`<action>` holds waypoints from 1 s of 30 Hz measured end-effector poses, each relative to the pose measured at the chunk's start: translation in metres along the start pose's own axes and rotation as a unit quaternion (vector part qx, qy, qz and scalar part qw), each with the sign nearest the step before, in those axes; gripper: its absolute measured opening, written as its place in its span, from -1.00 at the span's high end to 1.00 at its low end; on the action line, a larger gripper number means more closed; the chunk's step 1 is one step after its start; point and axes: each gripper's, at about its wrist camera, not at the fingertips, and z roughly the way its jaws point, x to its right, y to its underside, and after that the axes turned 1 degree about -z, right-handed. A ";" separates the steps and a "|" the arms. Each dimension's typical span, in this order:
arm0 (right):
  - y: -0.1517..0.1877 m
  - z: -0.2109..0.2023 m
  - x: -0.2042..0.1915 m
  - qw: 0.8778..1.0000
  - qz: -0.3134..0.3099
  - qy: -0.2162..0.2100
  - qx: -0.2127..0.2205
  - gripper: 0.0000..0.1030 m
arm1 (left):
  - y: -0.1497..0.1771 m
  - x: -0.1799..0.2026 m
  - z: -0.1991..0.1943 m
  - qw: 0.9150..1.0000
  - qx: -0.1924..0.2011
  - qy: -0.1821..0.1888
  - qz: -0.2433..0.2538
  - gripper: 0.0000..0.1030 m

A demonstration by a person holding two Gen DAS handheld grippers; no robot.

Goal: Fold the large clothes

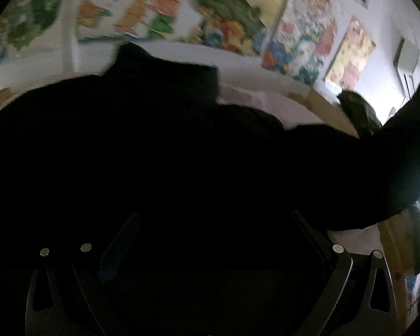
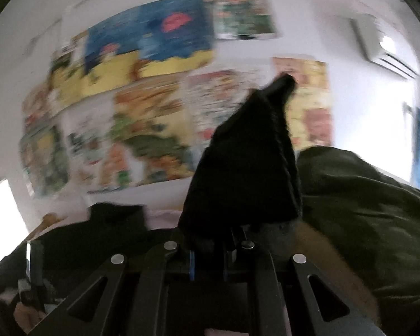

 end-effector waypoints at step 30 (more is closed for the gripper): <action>0.184 0.134 -0.272 0.890 -0.168 -0.333 -0.262 -0.15 | 0.017 -0.198 -0.074 0.976 0.016 0.147 -0.162 -0.97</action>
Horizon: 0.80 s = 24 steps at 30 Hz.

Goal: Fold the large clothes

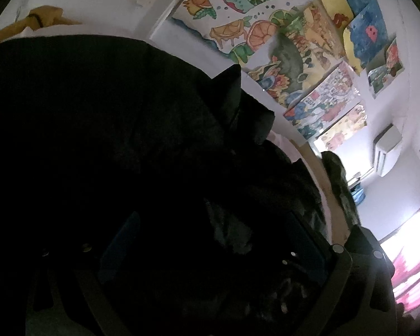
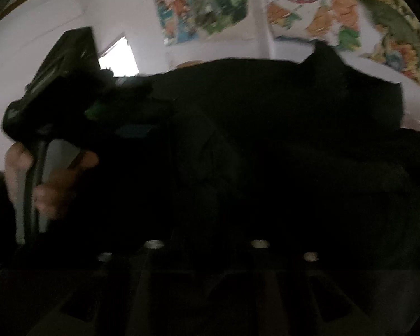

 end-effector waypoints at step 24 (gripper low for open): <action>0.070 -0.129 0.065 0.985 0.043 0.165 -0.031 -0.79 | 0.043 0.016 0.022 0.983 -0.056 -0.160 0.069 0.26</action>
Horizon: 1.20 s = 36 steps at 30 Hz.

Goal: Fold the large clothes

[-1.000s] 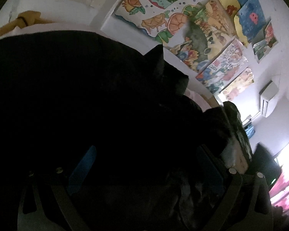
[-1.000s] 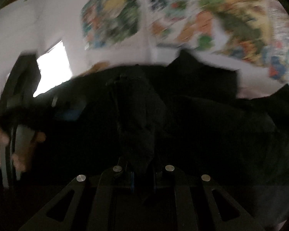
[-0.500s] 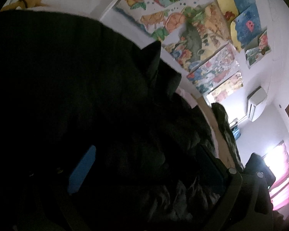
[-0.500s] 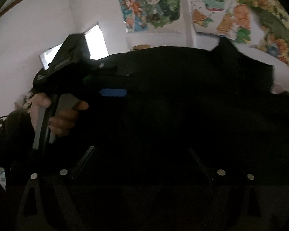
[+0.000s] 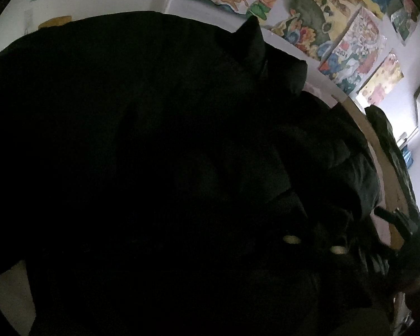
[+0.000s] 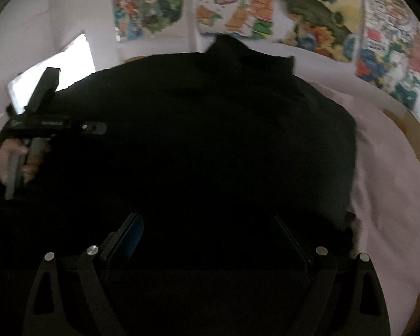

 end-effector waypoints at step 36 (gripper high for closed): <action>-0.044 0.111 0.075 0.993 0.039 0.060 -0.092 -0.46 | -0.007 -0.022 0.015 0.970 0.098 -0.203 0.097 0.96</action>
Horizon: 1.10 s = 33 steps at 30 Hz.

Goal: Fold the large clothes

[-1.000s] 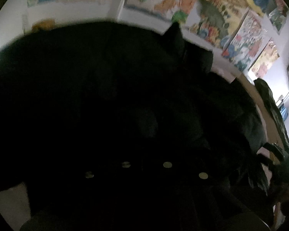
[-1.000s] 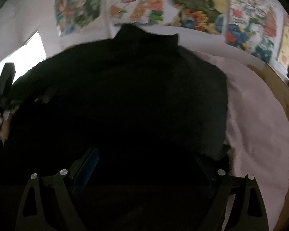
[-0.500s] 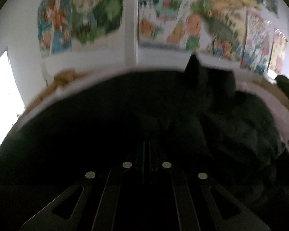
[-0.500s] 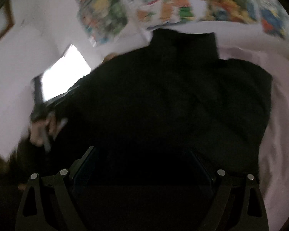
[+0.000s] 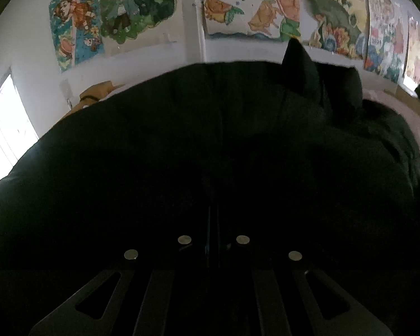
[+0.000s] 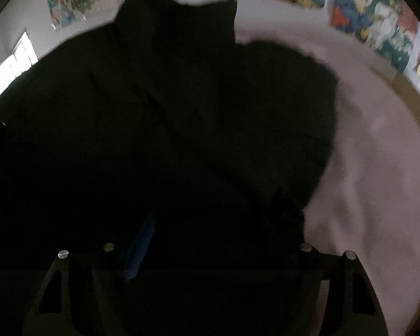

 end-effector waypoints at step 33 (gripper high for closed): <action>-0.046 -0.193 -0.174 0.973 -0.136 0.038 0.181 -0.96 | 0.098 -0.111 -0.245 0.976 0.133 0.021 -0.172 -0.79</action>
